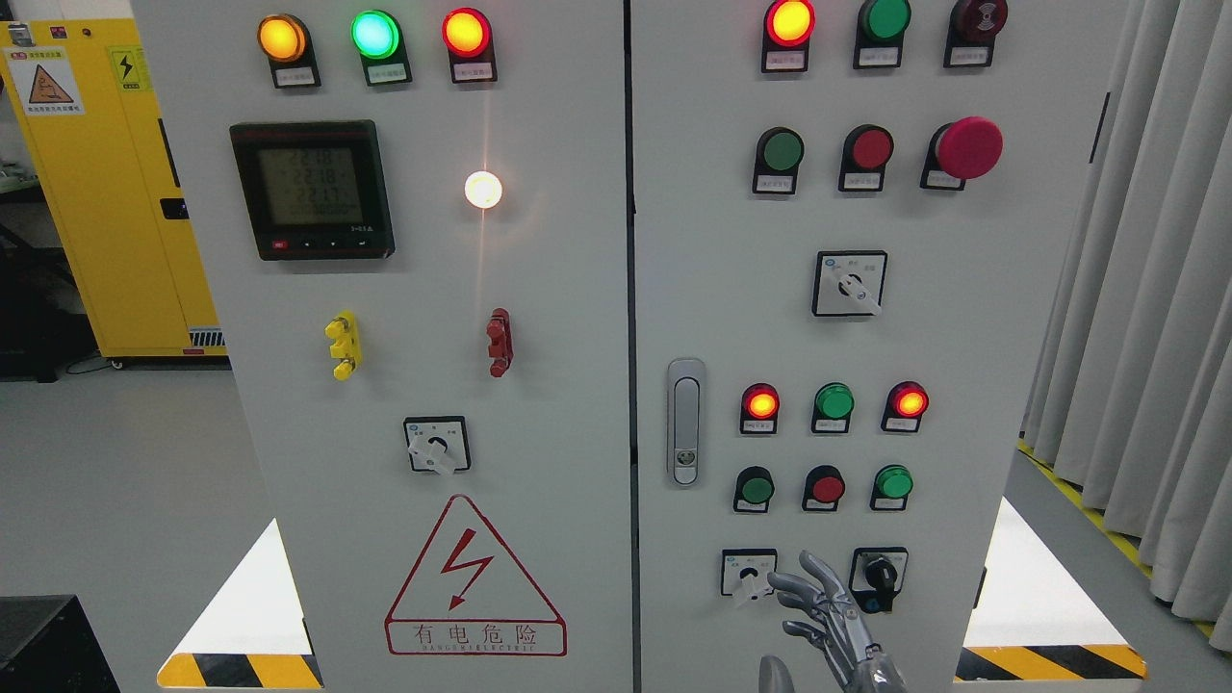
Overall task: Press green start button
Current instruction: 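Withdraw the right hand downward away from the button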
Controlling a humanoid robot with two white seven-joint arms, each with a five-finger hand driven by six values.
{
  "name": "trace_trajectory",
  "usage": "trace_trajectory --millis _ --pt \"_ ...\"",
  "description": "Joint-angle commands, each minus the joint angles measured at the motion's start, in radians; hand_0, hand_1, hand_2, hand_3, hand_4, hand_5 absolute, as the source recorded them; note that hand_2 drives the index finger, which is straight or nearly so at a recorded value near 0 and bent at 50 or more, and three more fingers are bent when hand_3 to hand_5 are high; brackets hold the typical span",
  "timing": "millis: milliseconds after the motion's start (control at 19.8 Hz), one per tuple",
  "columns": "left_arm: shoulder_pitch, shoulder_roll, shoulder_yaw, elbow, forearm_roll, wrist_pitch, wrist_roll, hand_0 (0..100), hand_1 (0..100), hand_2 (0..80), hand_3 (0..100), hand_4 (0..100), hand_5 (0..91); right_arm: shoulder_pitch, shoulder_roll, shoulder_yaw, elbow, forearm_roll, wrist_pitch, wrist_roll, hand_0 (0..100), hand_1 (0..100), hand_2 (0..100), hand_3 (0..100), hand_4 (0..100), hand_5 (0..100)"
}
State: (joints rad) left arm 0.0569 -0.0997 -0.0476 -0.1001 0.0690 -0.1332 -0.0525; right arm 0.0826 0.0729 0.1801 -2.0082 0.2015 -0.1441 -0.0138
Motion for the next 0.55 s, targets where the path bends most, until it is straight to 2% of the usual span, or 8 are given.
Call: trace_trajectory --millis 0,504 --pt "0.000 0.000 0.000 0.000 0.000 0.000 0.000 12 56 0.0 0 0 0.0 0.019 0.001 0.018 -0.034 -0.025 -0.002 0.003 60 62 0 0 0 0" --pt "0.000 0.000 0.000 0.000 0.000 0.000 0.000 12 56 0.0 0 0 0.0 0.023 -0.001 0.024 -0.034 -0.024 -0.002 0.003 52 62 0 0 0 0"
